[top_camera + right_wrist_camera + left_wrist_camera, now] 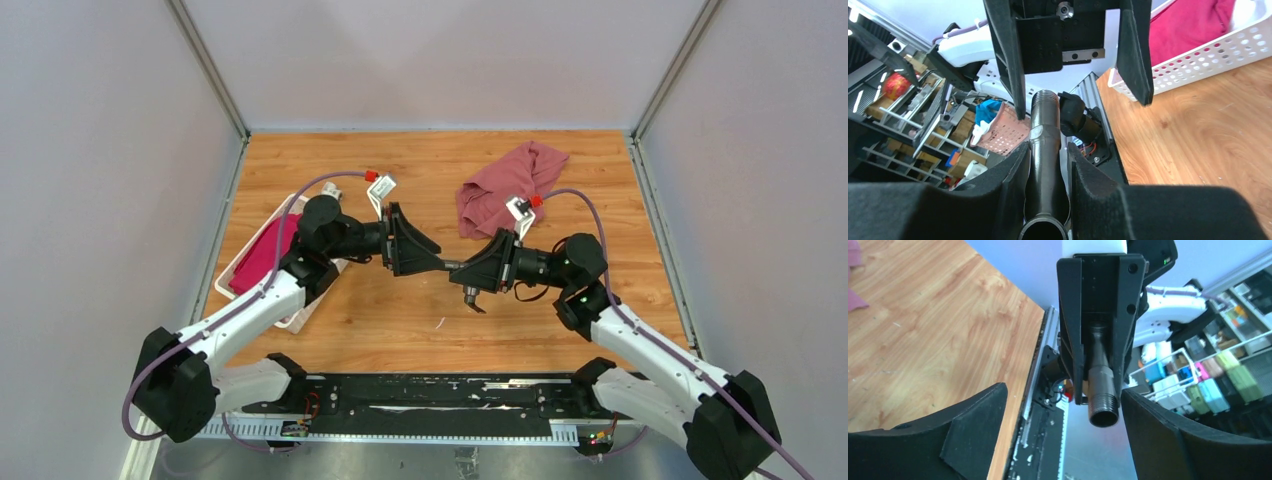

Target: Install the water faucets

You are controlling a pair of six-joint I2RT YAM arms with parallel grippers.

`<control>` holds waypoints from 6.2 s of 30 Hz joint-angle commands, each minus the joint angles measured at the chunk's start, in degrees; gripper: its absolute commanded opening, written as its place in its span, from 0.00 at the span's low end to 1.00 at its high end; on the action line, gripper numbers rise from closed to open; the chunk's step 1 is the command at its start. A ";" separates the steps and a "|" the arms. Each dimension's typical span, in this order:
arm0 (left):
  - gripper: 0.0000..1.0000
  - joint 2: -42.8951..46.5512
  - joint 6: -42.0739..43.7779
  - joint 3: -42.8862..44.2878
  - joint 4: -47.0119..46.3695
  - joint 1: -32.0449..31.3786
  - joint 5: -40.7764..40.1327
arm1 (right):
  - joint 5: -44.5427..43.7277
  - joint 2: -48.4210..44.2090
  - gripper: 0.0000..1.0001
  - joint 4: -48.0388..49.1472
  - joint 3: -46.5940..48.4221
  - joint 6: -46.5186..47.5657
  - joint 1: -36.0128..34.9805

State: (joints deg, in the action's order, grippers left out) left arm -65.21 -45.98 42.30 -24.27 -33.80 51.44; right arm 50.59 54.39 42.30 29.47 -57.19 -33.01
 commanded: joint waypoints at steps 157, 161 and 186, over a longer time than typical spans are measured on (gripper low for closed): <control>0.00 -63.84 30.94 80.45 69.87 29.03 -51.29 | -38.80 6.28 0.00 -57.05 18.20 26.67 0.93; 0.14 -58.12 33.29 77.35 69.28 26.67 -54.25 | -38.97 4.15 0.00 -57.46 16.96 26.06 0.94; 0.82 -68.29 36.27 70.25 72.19 23.78 -63.19 | -37.12 7.63 0.00 -57.24 18.69 26.65 0.95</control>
State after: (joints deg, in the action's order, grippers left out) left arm -133.10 -8.80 112.33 47.07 -9.85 -11.92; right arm 12.69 61.98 -15.09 46.15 -30.94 -32.49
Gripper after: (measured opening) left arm 0.846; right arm 0.349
